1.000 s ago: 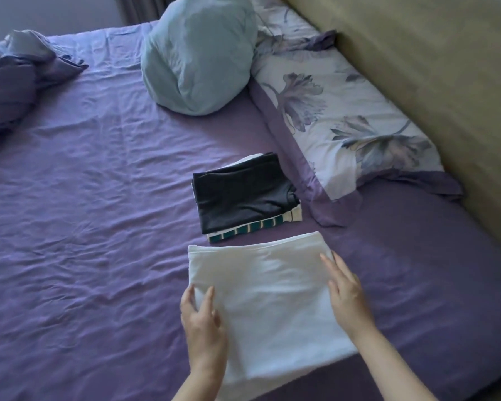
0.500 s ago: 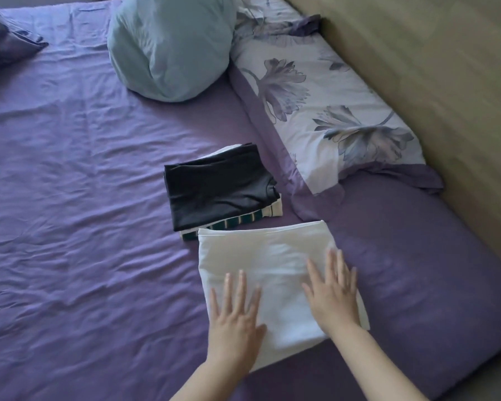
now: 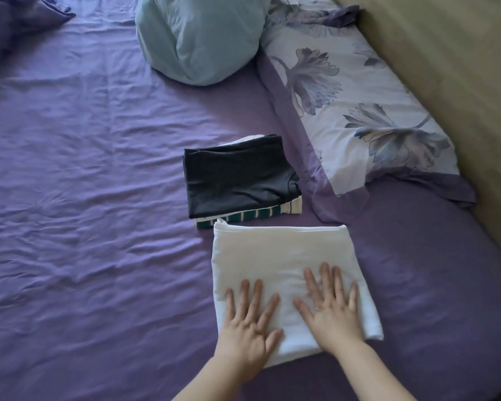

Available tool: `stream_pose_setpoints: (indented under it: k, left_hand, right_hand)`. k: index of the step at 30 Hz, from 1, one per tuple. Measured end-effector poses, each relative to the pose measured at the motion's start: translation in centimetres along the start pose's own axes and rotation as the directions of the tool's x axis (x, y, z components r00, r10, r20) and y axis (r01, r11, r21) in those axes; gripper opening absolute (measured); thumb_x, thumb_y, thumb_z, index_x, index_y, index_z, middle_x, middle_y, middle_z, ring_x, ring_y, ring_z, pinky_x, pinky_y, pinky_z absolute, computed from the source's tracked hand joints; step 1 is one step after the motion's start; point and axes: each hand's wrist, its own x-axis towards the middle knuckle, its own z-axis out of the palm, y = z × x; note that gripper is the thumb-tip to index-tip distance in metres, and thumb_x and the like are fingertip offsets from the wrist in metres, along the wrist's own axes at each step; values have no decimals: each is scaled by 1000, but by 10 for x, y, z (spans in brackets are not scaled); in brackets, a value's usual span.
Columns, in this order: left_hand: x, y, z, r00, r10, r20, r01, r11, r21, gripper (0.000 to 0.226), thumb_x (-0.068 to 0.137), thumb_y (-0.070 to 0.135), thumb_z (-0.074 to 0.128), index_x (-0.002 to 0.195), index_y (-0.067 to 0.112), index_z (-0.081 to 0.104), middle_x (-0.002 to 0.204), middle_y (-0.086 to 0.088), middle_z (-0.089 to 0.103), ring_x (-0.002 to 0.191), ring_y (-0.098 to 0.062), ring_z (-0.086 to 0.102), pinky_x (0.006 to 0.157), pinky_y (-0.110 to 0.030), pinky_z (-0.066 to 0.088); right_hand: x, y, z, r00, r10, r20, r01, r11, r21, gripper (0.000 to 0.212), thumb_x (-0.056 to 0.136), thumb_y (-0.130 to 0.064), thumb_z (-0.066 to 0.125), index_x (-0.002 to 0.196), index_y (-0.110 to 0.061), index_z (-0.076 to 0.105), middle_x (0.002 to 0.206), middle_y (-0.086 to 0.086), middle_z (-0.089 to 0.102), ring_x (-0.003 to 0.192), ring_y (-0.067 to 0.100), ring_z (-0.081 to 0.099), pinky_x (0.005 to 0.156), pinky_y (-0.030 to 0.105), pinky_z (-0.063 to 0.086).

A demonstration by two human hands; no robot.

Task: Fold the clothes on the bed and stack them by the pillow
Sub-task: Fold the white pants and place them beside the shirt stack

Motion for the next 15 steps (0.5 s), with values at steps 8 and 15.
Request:
stream_pose_setpoints:
  k: [8, 15]
  left_hand:
    - [-49, -33, -76, 933, -52, 357, 45, 999, 26, 49, 92, 29, 47, 140, 22, 39, 155, -4, 24, 140, -27, 22, 110, -48, 27]
    - [-167, -116, -130, 833, -328, 445, 333, 940, 70, 50, 93, 19, 41, 143, 17, 33, 141, -9, 43, 132, -27, 37, 111, -44, 21]
  right_hand:
    - [-59, -73, -65, 953, 69, 293, -83, 996, 35, 64, 87, -48, 46, 146, -31, 28, 155, 8, 22, 141, 27, 27, 107, 51, 29]
    - [-93, -191, -99, 890, -232, 392, 251, 968, 3, 64, 94, -50, 37, 149, -29, 11, 152, -8, 25, 139, 13, 26, 111, 44, 22]
